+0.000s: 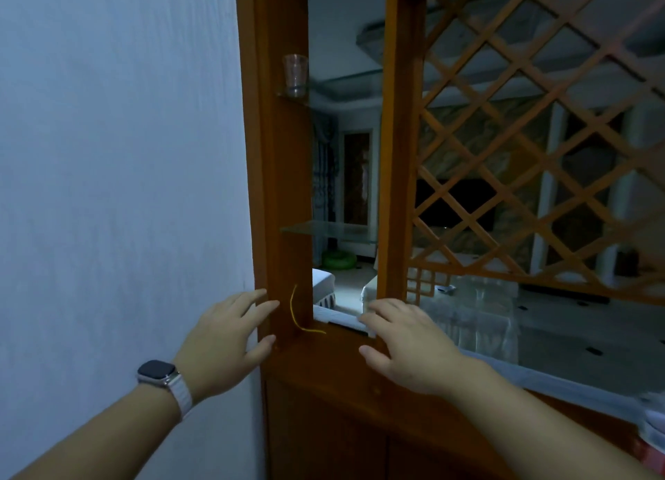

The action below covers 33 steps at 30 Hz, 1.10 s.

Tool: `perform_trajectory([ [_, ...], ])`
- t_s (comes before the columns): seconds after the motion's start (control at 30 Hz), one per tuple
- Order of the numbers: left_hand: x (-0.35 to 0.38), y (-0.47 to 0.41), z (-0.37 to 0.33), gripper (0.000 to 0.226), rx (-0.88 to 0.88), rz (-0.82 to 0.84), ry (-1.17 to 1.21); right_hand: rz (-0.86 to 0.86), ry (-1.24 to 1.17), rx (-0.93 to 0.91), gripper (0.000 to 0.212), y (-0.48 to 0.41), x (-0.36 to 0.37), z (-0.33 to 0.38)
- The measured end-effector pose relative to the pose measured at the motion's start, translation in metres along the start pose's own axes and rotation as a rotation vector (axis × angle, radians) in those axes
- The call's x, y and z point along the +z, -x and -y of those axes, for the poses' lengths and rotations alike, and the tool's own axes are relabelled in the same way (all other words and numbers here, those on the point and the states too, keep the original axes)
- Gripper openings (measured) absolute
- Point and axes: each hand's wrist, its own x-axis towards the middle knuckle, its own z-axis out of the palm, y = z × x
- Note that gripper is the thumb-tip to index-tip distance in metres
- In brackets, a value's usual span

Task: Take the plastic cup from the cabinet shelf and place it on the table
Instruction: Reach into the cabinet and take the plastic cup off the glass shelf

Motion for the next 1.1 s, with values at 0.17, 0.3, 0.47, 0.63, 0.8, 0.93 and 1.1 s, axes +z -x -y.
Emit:
perform_trajectory([
  [0.17, 0.008, -0.047, 0.02, 0.055, -0.017, -0.026, -0.009, -0.053, 0.002, -0.017, 0.056, -0.05, 0.005, -0.018],
  [0.3, 0.023, -0.086, 0.038, 0.056, -0.025, -0.042, 0.017, -0.036, 0.022, -0.042, 0.056, -0.087, 0.009, -0.026],
  [0.47, 0.041, -0.132, 0.069, 0.054, 0.011, -0.077, 0.009, -0.092, 0.049, -0.048, 0.054, -0.142, 0.015, -0.038],
  [0.63, 0.053, -0.181, 0.118, 0.054, 0.036, -0.107, 0.005, -0.114, 0.059, -0.026, 0.056, -0.209, 0.023, -0.045],
  [0.8, 0.05, -0.238, 0.177, 0.058, 0.046, -0.182, -0.032, -0.184, 0.076, -0.006, 0.056, -0.285, 0.008, -0.043],
  [0.93, 0.031, -0.285, 0.205, 0.055, 0.062, -0.283, 0.036, -0.3, 0.025, 0.042, 0.056, -0.331, -0.019, -0.04],
  [1.1, -0.001, -0.341, 0.215, 0.051, 0.067, -0.367, 0.239, -0.441, -0.057, 0.065, 0.055, -0.374, -0.067, -0.052],
])
